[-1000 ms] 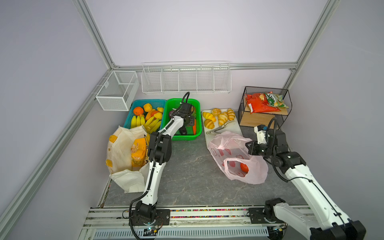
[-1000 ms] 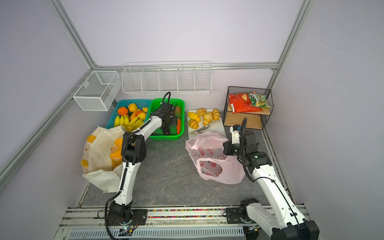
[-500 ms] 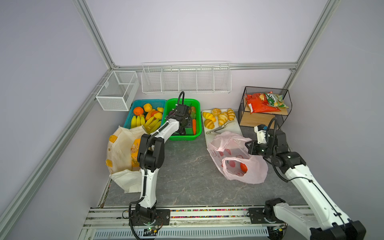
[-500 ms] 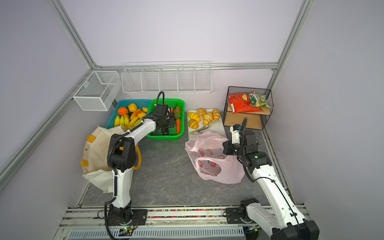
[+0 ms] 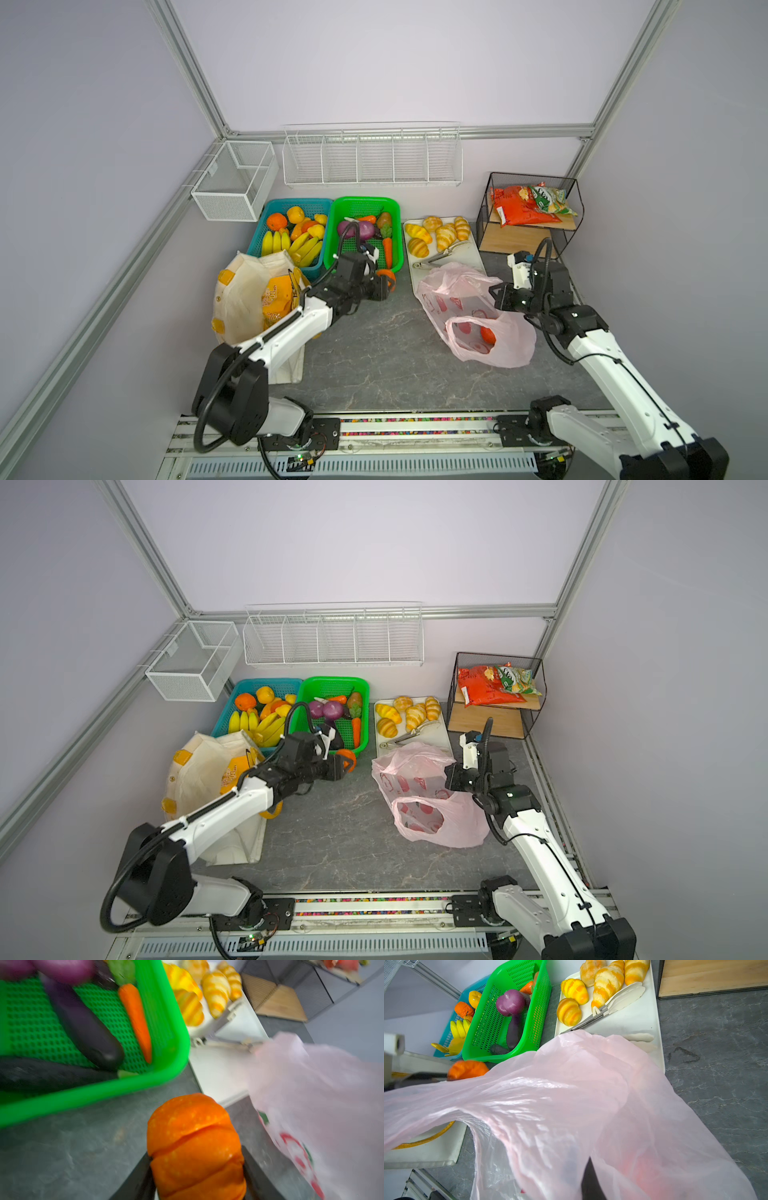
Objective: Place the mixed food into the grocery bags and tie them
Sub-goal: 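Grasp the orange pumpkin with the left gripper and lift it toward the bag, then carry the pumpkin over the pink bag and release it inside with the left gripper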
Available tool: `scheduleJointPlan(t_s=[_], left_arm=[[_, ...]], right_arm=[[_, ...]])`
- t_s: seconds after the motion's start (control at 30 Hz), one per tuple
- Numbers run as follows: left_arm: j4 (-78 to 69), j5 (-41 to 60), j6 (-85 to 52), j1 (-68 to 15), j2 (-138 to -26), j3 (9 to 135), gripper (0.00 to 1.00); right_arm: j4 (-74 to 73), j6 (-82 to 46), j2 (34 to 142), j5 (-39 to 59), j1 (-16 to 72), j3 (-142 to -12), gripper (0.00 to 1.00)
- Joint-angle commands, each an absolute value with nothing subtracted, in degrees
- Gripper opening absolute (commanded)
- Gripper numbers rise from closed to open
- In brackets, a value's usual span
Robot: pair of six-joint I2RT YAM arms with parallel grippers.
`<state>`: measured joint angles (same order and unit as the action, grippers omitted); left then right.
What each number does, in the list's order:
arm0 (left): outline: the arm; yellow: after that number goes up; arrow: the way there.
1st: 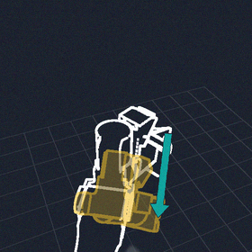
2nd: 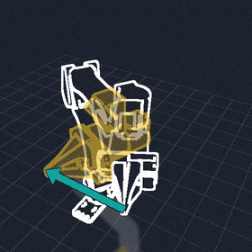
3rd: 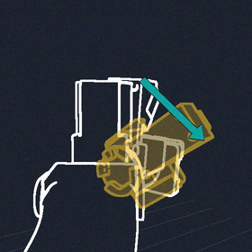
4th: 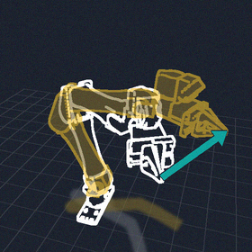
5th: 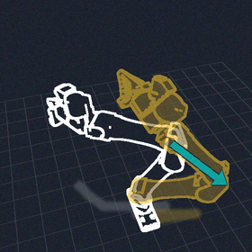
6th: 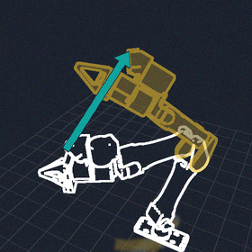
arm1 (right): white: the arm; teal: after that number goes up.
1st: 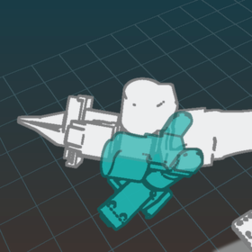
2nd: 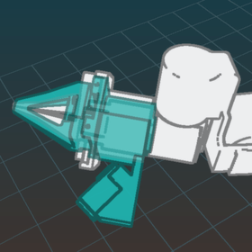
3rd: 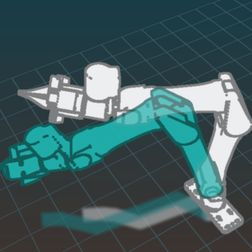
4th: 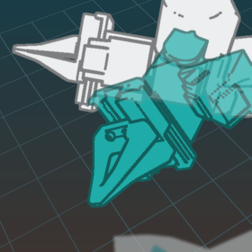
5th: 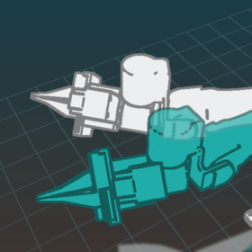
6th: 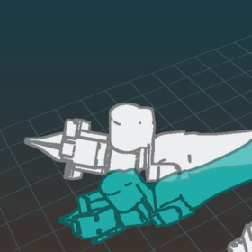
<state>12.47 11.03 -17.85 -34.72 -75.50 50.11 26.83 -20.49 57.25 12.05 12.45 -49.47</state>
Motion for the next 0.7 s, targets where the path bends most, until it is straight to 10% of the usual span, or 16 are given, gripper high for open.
scheduleJointPlan(t_s=[0.0, 0.3, 0.67], left_arm=[[12.0, 15.1, -18.01, -40.38, -69.6, 44.84, 0.43], [-4.45, 24.61, -20.15, -52.66, -66.09, 45.91, 0.44], [-2.2, 10.95, -15.06, -55.14, -87.31, 56.68, 0.5]], right_arm=[[24.99, -21.23, 57.91, 12.39, 12.09, -49.44, 0.06], [22.98, -23.22, 58.95, 14.72, 12.22, -48.74, 0.06], [24.52, -22.33, 57.3, 13.64, 12.11, -48.65, 0.06]])
